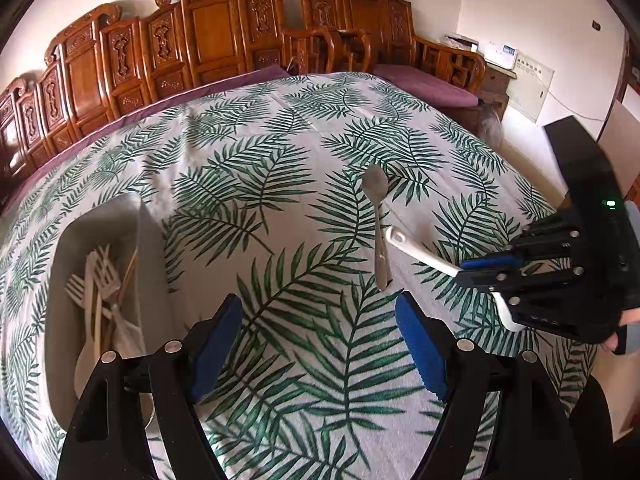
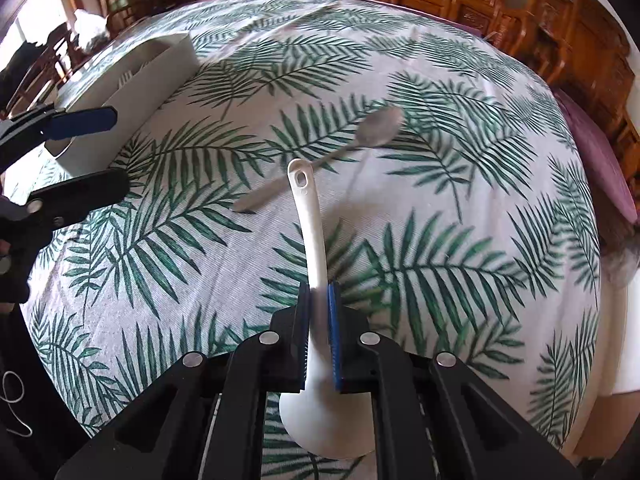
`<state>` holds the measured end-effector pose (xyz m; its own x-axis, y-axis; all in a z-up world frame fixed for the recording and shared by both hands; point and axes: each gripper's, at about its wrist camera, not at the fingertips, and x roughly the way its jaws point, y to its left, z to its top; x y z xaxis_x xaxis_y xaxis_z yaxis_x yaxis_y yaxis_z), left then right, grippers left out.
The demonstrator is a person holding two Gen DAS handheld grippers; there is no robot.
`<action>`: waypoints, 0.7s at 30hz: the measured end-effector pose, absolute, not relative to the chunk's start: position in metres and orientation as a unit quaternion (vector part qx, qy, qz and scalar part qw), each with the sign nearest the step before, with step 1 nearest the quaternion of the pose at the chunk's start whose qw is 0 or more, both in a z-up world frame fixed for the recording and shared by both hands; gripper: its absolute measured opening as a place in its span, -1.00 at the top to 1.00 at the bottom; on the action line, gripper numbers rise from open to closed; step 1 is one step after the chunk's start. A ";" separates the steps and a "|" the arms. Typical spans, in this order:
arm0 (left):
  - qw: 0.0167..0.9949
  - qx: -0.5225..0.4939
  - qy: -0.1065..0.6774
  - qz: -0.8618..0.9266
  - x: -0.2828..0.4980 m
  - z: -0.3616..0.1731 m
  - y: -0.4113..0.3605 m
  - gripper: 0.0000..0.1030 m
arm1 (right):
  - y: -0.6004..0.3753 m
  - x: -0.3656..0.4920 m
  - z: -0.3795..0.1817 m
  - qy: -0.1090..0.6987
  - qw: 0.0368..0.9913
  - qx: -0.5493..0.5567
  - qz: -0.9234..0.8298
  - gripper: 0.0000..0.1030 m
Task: Organize utensils
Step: 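Grasp the metal spoon by its handle with the left tool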
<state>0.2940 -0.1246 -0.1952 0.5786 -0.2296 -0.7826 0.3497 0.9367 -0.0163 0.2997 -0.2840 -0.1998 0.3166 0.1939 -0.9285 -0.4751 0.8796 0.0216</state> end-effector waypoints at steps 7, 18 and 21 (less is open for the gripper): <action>0.879 0.074 0.442 -0.162 0.314 -0.205 -0.138 -0.47 | -0.314 0.303 -0.187 0.529 0.823 -0.080 0.189 0.80; 0.871 0.103 0.450 -0.171 0.358 -0.221 -0.183 -0.47 | -0.352 0.309 -0.181 0.518 0.840 -0.031 0.158 0.80; 0.868 0.112 0.451 -0.175 0.367 -0.225 -0.195 -0.47 | -0.365 0.312 -0.179 0.516 0.844 -0.017 0.149 0.80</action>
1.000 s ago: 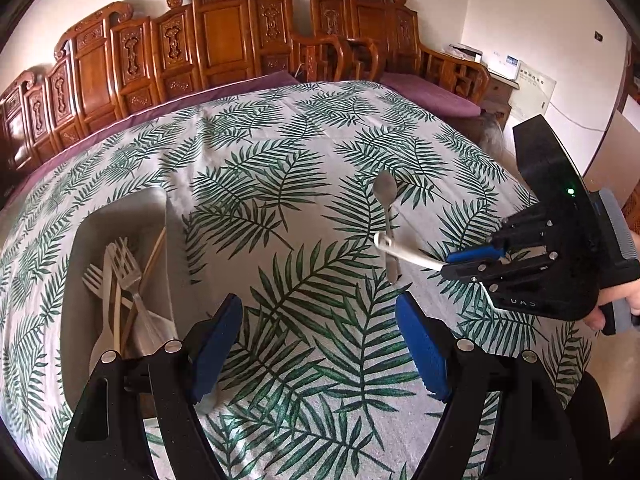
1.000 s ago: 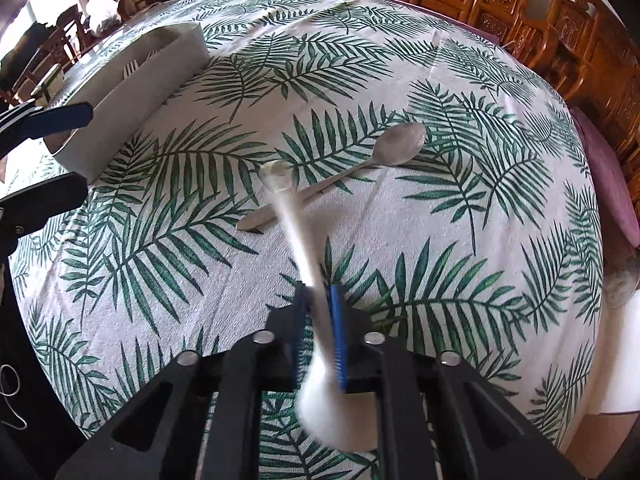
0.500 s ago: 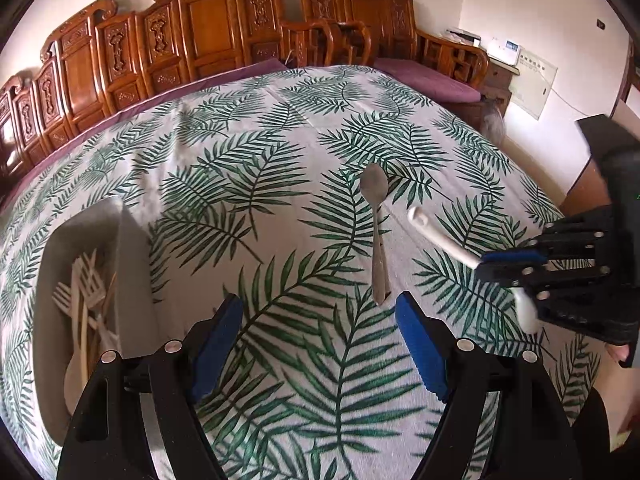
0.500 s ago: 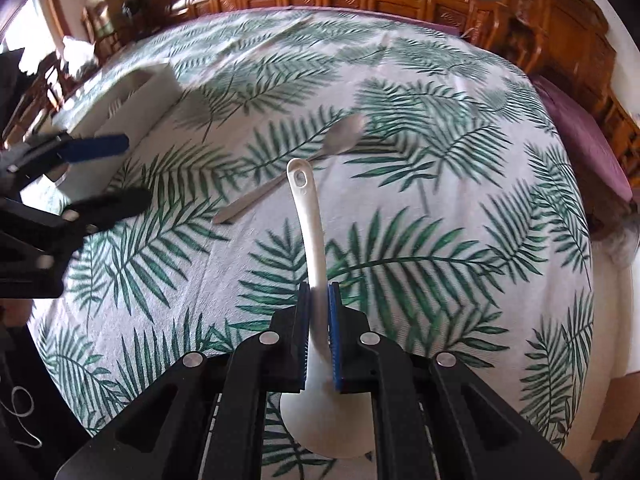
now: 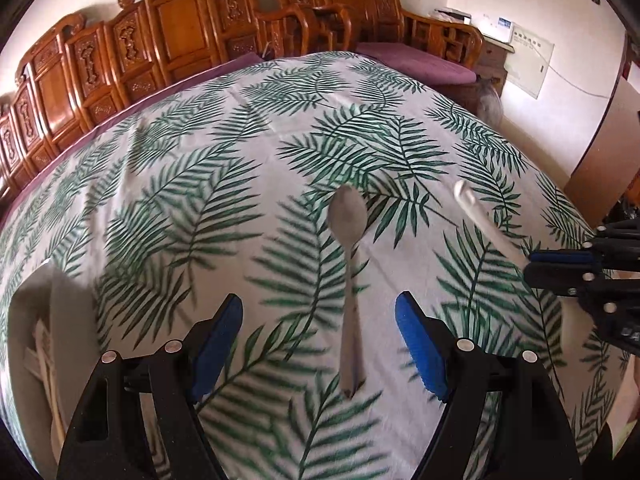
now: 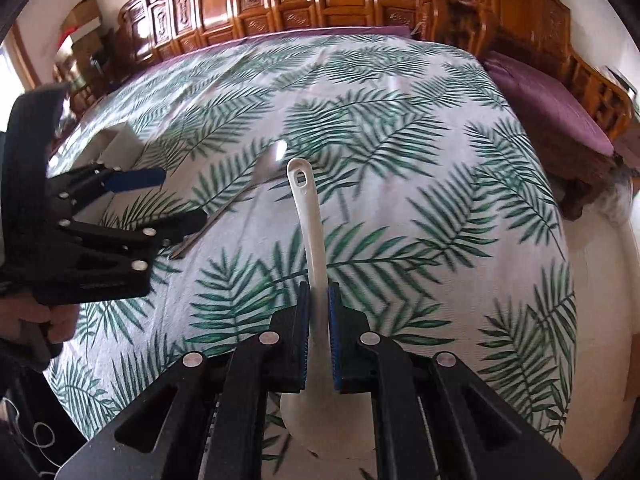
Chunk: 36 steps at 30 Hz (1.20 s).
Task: Organize utensils
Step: 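Grasp the metal spoon by its handle with the left tool, then lift and carry the metal spoon and white spoon toward the tray with both tools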
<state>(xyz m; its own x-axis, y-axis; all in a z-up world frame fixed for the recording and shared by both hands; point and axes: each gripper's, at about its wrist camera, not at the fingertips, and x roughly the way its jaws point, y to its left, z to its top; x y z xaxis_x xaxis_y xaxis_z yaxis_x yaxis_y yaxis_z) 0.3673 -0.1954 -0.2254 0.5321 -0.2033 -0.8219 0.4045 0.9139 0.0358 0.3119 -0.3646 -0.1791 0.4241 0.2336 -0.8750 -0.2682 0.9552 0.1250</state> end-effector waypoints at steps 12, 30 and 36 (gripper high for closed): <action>0.854 0.105 0.475 -0.186 0.400 -0.238 -0.218 0.03 | -0.382 0.315 -0.176 0.512 0.848 0.001 0.134 0.80; 0.832 0.137 0.500 -0.197 0.398 -0.240 -0.235 0.96 | -0.378 0.315 -0.171 0.508 0.850 0.006 0.142 0.80; 0.837 0.126 0.497 -0.194 0.389 -0.234 -0.225 0.96 | -0.374 0.315 -0.163 0.499 0.854 0.005 0.146 0.80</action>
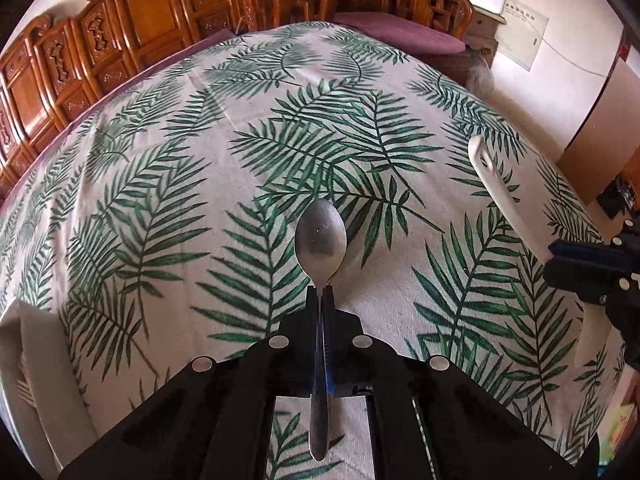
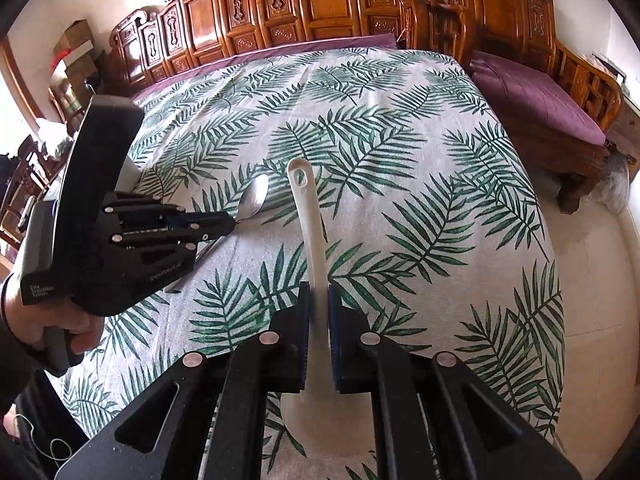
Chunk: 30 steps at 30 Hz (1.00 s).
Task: Organize utensils
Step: 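Lift and carry the metal spoon and white spoon toward the tray with both tools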
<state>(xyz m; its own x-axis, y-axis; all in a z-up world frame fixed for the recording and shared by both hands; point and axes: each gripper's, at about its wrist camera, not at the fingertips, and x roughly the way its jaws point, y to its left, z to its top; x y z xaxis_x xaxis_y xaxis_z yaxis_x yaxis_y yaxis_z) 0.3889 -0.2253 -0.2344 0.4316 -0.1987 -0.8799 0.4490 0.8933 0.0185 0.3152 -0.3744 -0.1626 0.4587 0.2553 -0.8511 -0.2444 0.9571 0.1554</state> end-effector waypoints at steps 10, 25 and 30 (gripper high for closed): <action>0.865 0.102 0.454 -0.188 0.361 -0.186 -0.192 0.96 | -0.347 0.310 -0.141 0.485 0.860 -0.017 0.157 0.80; 0.900 0.067 0.398 -0.166 0.318 -0.114 -0.109 0.96 | -0.269 0.304 -0.105 0.460 0.865 -0.044 0.195 0.80; 0.907 0.057 0.391 -0.146 0.313 -0.105 -0.076 0.96 | -0.238 0.304 -0.097 0.454 0.864 -0.053 0.210 0.80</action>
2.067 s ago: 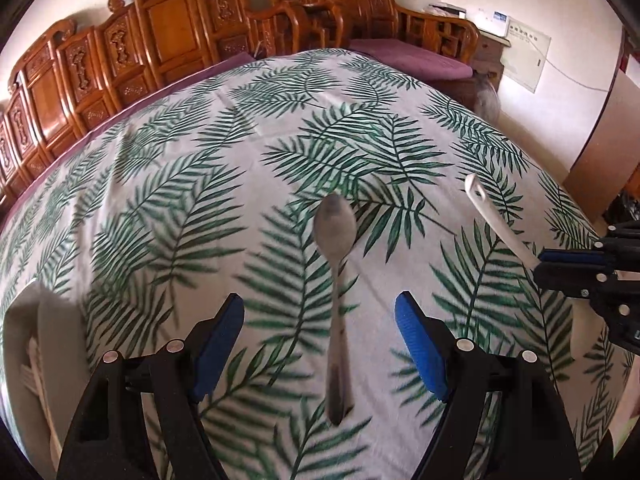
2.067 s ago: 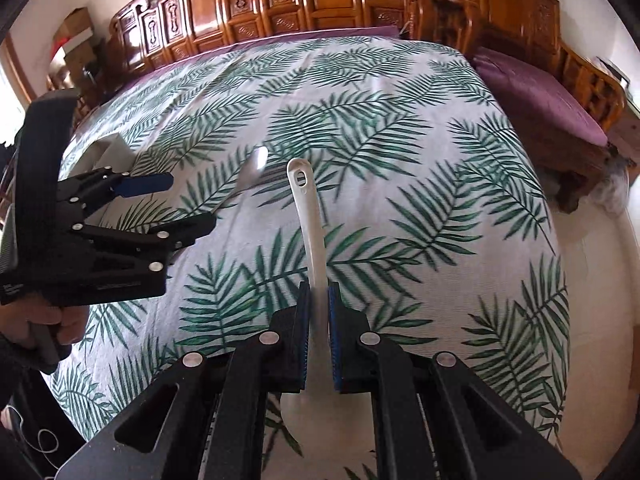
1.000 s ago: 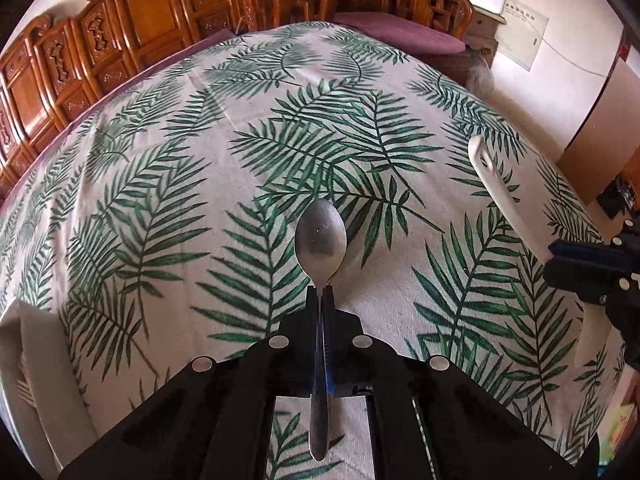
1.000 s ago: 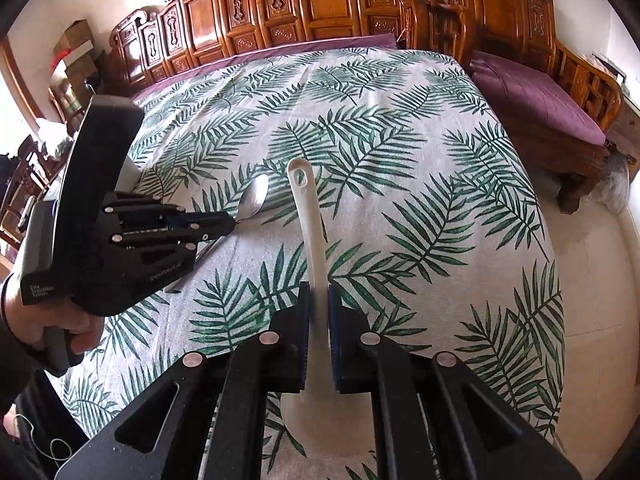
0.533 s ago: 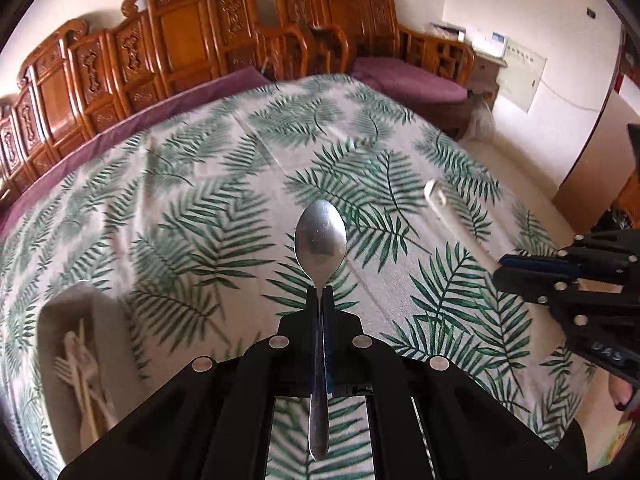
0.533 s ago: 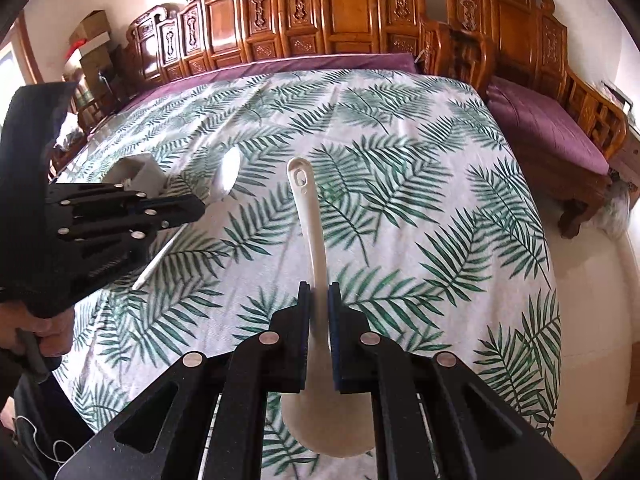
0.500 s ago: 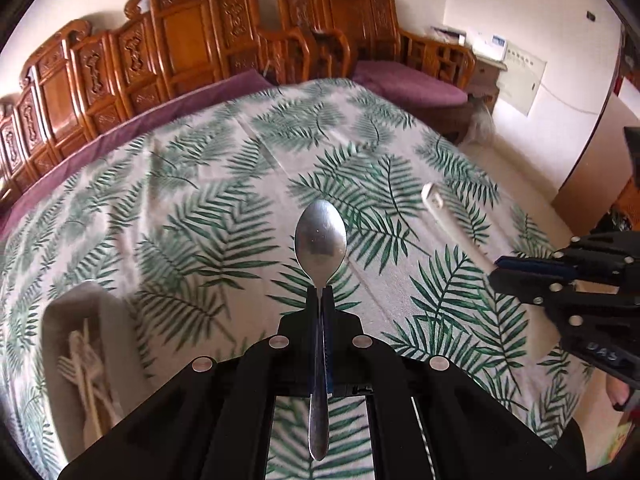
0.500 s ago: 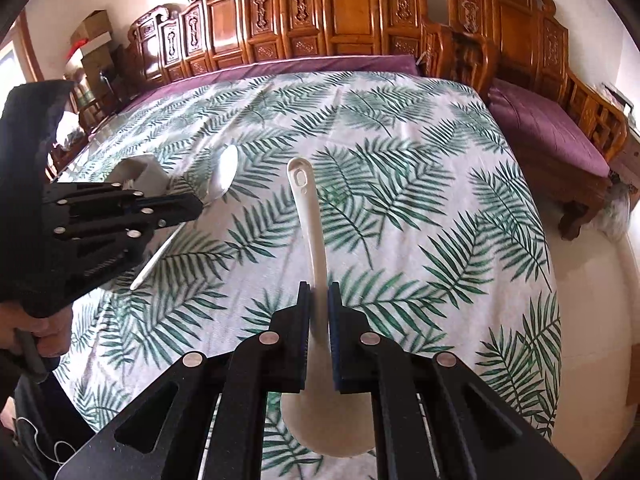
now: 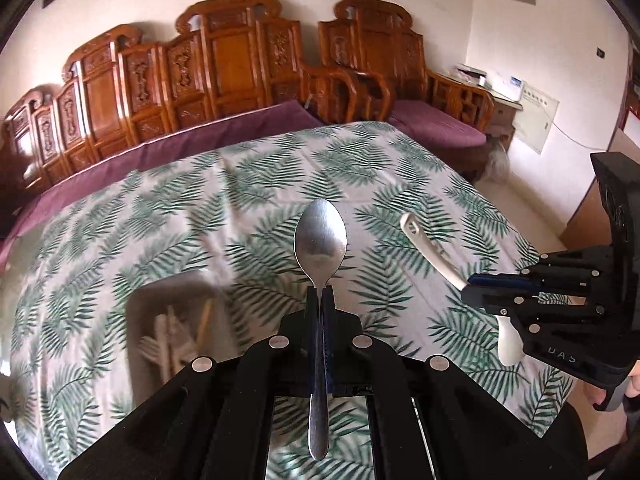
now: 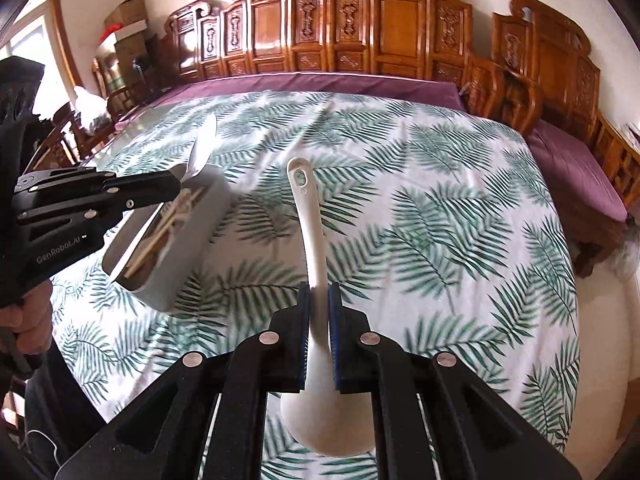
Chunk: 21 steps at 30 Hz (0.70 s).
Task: Organize utensils
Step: 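Lift and carry the metal spoon and white spoon toward the tray with both tools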
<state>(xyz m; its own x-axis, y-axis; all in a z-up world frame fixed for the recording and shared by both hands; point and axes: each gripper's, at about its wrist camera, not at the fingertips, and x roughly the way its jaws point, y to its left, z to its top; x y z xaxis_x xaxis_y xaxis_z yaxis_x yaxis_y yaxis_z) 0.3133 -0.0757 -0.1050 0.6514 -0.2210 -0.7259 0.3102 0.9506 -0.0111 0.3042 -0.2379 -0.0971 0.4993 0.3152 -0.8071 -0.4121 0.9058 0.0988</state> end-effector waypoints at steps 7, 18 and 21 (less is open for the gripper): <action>0.911 0.039 0.394 -0.115 0.314 -0.109 -0.030 0.96 | -0.202 0.304 -0.094 0.452 0.860 -0.061 0.226 0.80; 0.907 0.010 0.413 -0.081 0.319 -0.141 0.021 0.96 | -0.157 0.308 -0.093 0.453 0.853 -0.071 0.250 0.80; 0.905 0.004 0.418 -0.076 0.322 -0.149 0.029 0.96 | -0.147 0.309 -0.094 0.454 0.851 -0.075 0.253 0.80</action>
